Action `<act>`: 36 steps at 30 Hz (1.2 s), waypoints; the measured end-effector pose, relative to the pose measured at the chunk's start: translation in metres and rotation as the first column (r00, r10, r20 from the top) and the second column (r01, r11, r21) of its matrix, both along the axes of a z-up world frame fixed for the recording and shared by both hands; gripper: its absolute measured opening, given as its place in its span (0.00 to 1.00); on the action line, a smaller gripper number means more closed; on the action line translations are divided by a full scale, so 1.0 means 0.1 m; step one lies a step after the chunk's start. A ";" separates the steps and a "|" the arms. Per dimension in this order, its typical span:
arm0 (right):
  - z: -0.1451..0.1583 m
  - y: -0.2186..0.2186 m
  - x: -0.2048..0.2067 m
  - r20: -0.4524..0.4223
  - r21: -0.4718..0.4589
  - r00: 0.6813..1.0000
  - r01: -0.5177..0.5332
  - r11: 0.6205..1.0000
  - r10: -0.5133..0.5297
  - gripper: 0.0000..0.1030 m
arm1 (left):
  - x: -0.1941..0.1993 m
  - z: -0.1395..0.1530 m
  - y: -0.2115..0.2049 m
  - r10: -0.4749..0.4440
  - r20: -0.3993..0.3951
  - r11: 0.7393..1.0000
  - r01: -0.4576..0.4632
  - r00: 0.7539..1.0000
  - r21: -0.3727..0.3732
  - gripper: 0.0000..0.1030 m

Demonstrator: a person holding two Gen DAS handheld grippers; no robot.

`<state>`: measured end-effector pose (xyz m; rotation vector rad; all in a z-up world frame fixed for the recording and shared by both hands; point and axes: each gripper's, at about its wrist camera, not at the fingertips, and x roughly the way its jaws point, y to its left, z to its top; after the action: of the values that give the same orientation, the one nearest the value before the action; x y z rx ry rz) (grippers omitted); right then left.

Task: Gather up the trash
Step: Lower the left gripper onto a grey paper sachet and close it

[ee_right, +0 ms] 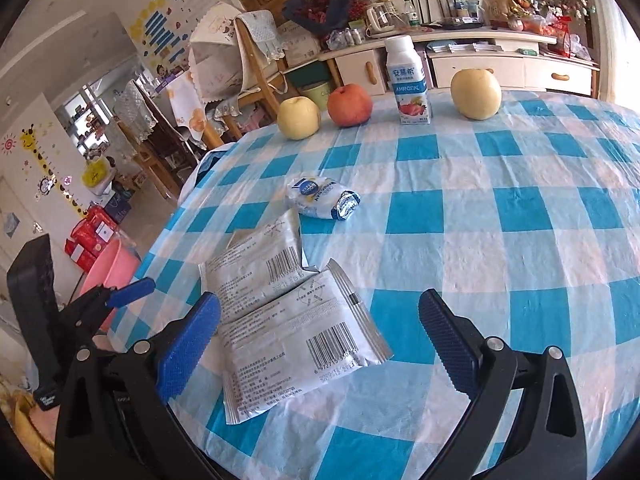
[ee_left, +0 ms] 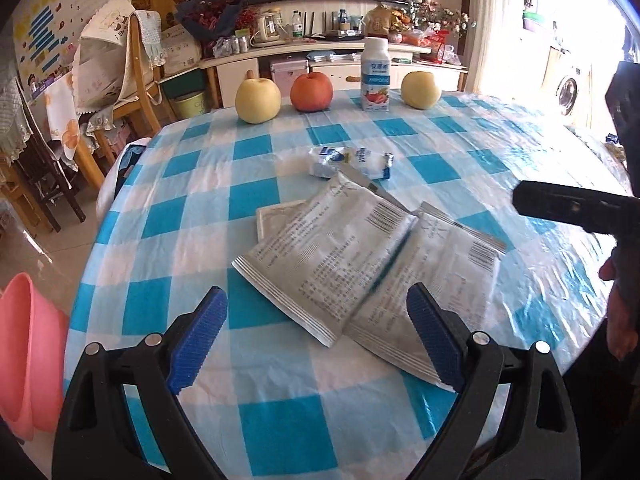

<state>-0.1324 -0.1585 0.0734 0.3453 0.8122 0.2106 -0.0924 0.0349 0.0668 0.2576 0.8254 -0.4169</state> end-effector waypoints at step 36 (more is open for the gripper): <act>-0.13 -0.22 0.24 -0.048 0.064 0.999 0.025 0.998 -0.022 0.95 | 0.78 -0.40 -0.57 -0.269 -0.115 0.954 0.281 0.956 0.106 0.74</act>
<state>-0.1080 -0.1807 0.0599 0.4215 0.8487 0.2073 -0.0145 -0.0220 0.0273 0.4718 0.9172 -0.6462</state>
